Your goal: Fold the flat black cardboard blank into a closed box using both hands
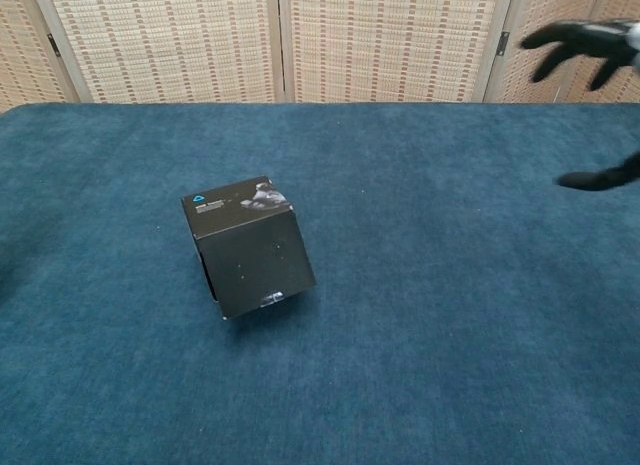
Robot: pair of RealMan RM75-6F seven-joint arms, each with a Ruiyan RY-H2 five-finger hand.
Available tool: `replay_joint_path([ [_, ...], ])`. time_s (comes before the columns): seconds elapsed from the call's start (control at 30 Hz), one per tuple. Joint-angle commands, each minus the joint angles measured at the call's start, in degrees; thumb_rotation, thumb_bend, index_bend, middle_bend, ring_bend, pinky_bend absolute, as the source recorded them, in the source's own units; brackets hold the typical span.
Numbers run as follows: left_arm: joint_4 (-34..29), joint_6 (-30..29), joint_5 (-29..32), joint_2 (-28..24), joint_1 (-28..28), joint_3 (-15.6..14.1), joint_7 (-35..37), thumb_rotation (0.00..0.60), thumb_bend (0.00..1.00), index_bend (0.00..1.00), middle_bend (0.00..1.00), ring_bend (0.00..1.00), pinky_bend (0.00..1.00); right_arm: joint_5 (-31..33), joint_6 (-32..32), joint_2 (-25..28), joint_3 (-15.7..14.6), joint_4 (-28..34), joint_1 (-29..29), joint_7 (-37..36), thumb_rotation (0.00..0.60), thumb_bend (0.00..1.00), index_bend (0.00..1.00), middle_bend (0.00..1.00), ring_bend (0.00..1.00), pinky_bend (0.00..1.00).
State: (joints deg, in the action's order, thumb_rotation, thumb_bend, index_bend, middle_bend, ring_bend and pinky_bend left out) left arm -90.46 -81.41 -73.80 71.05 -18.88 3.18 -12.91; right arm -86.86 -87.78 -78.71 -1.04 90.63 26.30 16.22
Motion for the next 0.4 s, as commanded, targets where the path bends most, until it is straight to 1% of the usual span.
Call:
replay_joint_path([
  [0.03, -0.2, -2.9, -2.5, -1.4, 2.8, -1.7, 1.2, 0.600, 0.21, 0.00, 0.00, 0.13, 0.27, 2.1, -4.0, 9.2, -4.3, 5.1, -8.1, -3.6, 0.600, 0.09, 0.09, 0.17, 0.06, 0.27],
  [0.17, -0.6, -5.8, -4.9, -2.4, 5.6, -3.2, 2.4, 0.600, 0.21, 0.00, 0.00, 0.13, 0.26, 0.9, -7.4, 11.5, -5.5, 3.4, -12.5, -9.7, 0.600, 0.09, 0.08, 0.16, 0.04, 0.26],
  [0.3, -1.0, -8.5, -6.8, -2.9, 8.4, -4.4, 3.6, 0.600, 0.21, 0.00, 0.00, 0.13, 0.25, -0.6, -10.7, 12.0, -6.2, 1.2, -16.7, -14.4, 0.600, 0.09, 0.08, 0.16, 0.04, 0.26],
  [0.4, -1.2, -9.6, -8.1, -3.1, 10.1, -5.3, 4.0, 0.600, 0.21, 0.00, 0.00, 0.13, 0.25, -1.5, -11.8, 12.3, -6.8, 0.2, -19.0, -17.1, 0.600, 0.09, 0.08, 0.16, 0.04, 0.26],
])
